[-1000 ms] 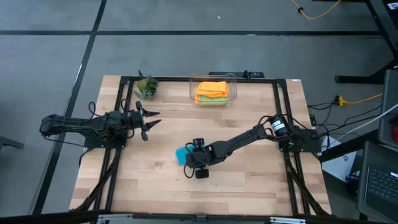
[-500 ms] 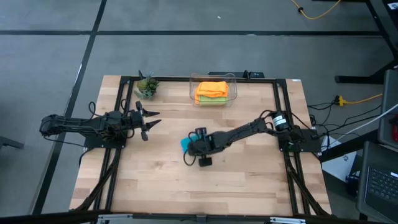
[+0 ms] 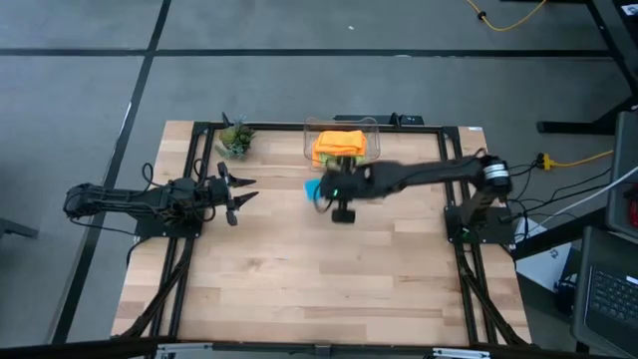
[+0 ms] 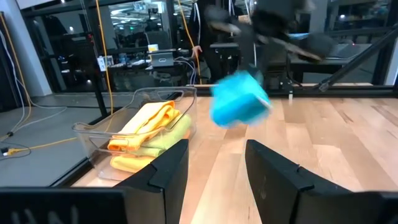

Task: Fold microfiber towels
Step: Put the blue microfiber cloth into the transparent bin

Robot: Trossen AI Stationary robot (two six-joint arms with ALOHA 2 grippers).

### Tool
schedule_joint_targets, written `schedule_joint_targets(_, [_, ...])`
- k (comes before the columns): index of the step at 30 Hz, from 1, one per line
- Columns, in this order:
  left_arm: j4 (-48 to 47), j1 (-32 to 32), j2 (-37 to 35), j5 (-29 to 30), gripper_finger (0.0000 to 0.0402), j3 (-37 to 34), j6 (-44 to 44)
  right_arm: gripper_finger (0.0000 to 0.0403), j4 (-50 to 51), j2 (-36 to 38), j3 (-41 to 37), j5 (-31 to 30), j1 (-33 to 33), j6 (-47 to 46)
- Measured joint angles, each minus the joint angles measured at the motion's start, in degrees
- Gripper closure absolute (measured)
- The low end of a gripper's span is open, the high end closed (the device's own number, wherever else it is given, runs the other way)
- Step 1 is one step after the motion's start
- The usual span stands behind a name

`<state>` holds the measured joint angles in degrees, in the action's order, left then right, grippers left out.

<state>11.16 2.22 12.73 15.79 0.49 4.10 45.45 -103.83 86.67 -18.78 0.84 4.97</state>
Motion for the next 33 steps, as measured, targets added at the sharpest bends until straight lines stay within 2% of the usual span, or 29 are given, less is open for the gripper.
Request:
schedule_joint_targets(6, [0.0,0.0,0.0,0.0,0.025,0.0,0.0,0.0385,-5.1,5.3,0.1,-1.1,-9.2,10.1])
schedule_joint_targets(9, [0.0,0.0,0.0,0.0,0.025,0.0,0.0,0.0385,-9.1,4.8,0.1,-0.9,-14.7,18.3])
schedule_joint_targets(13, [-0.1,0.0,0.0,0.0,0.025,0.0,0.0,0.0385,-15.6,2.2,0.1,2.7,-21.7,27.9])
schedule_joint_targets(18, [-0.1,0.0,0.0,0.0,0.025,0.0,0.0,0.0385,-17.1,-2.3,0.1,2.9,-27.2,30.5])
schedule_joint_targets(25, [0.0,0.0,0.0,0.0,0.025,0.0,0.0,0.0385,-13.7,-6.3,0.2,3.1,-27.7,31.0])
schedule_joint_targets(31, [0.0,0.0,0.0,0.0,0.025,0.0,0.0,0.0383,-12.3,-7.7,0.2,3.3,-27.6,22.4])
schedule_joint_targets(33, [0.0,0.0,0.0,0.0,0.025,0.0,0.0,0.0364,-11.3,-7.8,0.2,5.3,-27.7,20.9])
